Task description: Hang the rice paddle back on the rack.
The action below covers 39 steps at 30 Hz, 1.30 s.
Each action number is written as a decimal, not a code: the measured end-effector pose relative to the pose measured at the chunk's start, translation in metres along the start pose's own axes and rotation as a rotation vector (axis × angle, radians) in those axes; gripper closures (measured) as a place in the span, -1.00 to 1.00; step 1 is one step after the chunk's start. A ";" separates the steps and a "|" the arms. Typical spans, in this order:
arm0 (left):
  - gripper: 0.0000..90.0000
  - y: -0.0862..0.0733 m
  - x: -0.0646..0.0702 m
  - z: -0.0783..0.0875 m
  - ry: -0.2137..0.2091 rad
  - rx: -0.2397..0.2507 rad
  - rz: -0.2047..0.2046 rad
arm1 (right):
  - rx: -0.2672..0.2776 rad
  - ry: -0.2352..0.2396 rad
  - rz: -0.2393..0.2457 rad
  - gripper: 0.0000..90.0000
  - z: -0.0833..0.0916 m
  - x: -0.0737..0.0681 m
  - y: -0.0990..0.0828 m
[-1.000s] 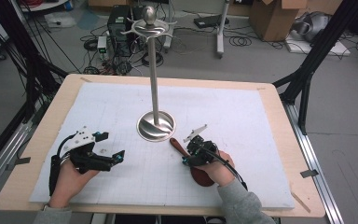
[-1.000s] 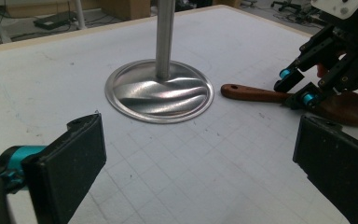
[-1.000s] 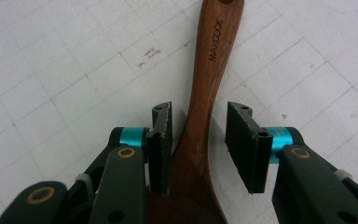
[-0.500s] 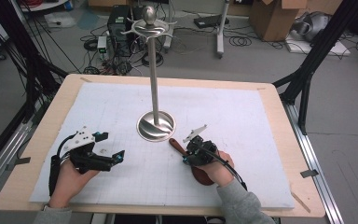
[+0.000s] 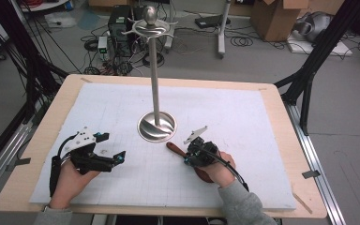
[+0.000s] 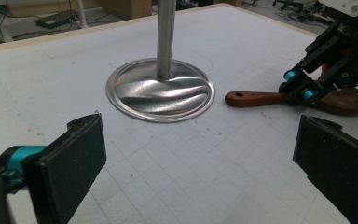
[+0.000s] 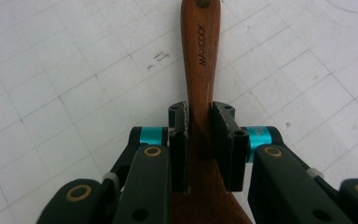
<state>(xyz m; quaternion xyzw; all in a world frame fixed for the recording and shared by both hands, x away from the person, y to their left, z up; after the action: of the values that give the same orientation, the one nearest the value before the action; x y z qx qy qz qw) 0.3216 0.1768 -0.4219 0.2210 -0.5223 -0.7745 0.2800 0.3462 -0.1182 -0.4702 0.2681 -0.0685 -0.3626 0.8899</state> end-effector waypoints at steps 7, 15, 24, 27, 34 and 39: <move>-0.93 0.001 -0.001 0.001 0.003 0.005 0.000 | 0.009 0.012 0.020 0.71 0.001 -0.003 0.000; -0.93 0.001 -0.001 0.001 -0.003 0.006 0.002 | 0.038 0.040 0.014 0.71 0.010 0.000 0.001; -0.93 0.002 -0.002 0.002 0.000 0.011 0.004 | 0.063 0.048 0.012 0.72 0.017 0.001 0.003; -0.93 0.002 -0.002 0.002 0.000 0.011 0.004 | 0.074 0.048 0.009 0.72 0.021 0.002 0.004; -0.93 0.002 -0.002 0.002 0.001 0.009 0.003 | 0.107 0.051 0.000 0.72 0.031 0.007 0.005; -0.93 0.002 -0.002 0.003 0.001 0.013 0.003 | 0.132 0.059 -0.009 0.72 0.038 0.009 0.006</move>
<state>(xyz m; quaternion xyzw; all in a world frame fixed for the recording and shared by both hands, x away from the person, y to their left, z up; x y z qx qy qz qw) 0.3219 0.1797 -0.4186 0.2223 -0.5274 -0.7708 0.2798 0.3448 -0.1366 -0.4357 0.3371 -0.0647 -0.3530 0.8704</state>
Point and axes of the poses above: each handheld gripper's, and its own axes: z roughly backward along the jaws, y roughly out of its top, x roughly to its right, the point moved 6 cm from there along -z, roughly forward along the jaws, and after that the axes turned 9 degrees about -z, right-handed, at the moved point
